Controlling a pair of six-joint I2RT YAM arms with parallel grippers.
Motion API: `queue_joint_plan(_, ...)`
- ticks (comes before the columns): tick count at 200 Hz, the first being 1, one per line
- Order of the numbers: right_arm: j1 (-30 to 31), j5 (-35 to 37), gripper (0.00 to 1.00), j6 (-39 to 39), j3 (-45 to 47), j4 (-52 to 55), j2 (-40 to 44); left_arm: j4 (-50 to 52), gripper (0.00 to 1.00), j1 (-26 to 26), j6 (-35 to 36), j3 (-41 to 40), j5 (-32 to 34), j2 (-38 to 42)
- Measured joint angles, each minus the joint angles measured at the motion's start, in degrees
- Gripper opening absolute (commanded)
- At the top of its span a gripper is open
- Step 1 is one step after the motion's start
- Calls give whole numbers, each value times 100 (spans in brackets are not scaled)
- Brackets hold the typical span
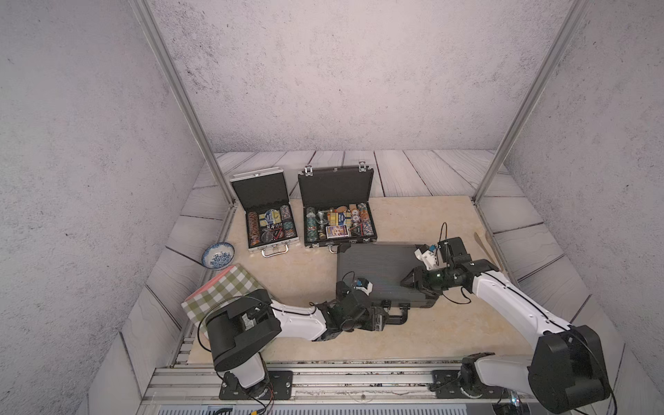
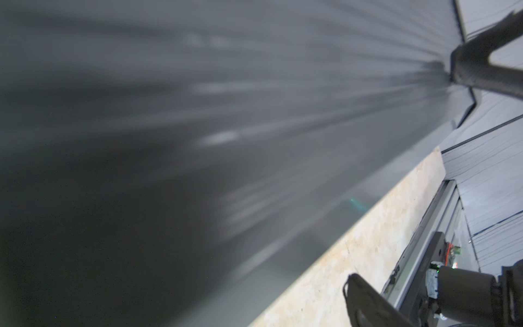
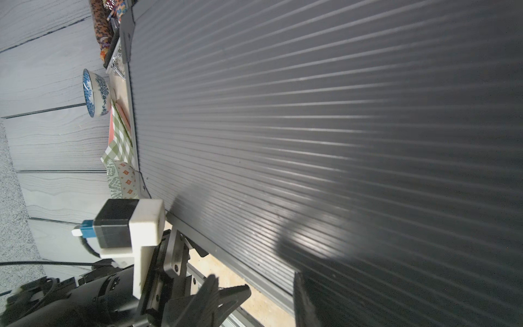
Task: Close the poker set cases
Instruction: Fasten the fastener on the poker set case.
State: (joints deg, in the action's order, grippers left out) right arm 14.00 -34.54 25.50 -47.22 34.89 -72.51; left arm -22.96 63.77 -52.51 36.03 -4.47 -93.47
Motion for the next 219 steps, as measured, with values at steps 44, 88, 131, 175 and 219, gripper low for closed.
queue_joint_plan(44, 0, -4, 46, -2, -2, 0, -15, -236, 81, -9, -245, -234, -138, 356)
queue_joint_plan(88, 0, -2, 46, -2, -2, 2, -11, -90, 82, -17, -330, -214, -164, 780)
queue_joint_plan(131, 0, -4, 46, 0, 0, -4, -39, -28, 81, -17, -251, 4, -118, 964)
queue_joint_plan(175, 0, -4, 46, 0, 0, -2, -44, 448, 71, -2, 24, 398, -254, 715)
queue_joint_plan(219, -9, -2, 46, -2, 7, -7, -37, 1340, 52, 81, 39, 568, 345, 682)
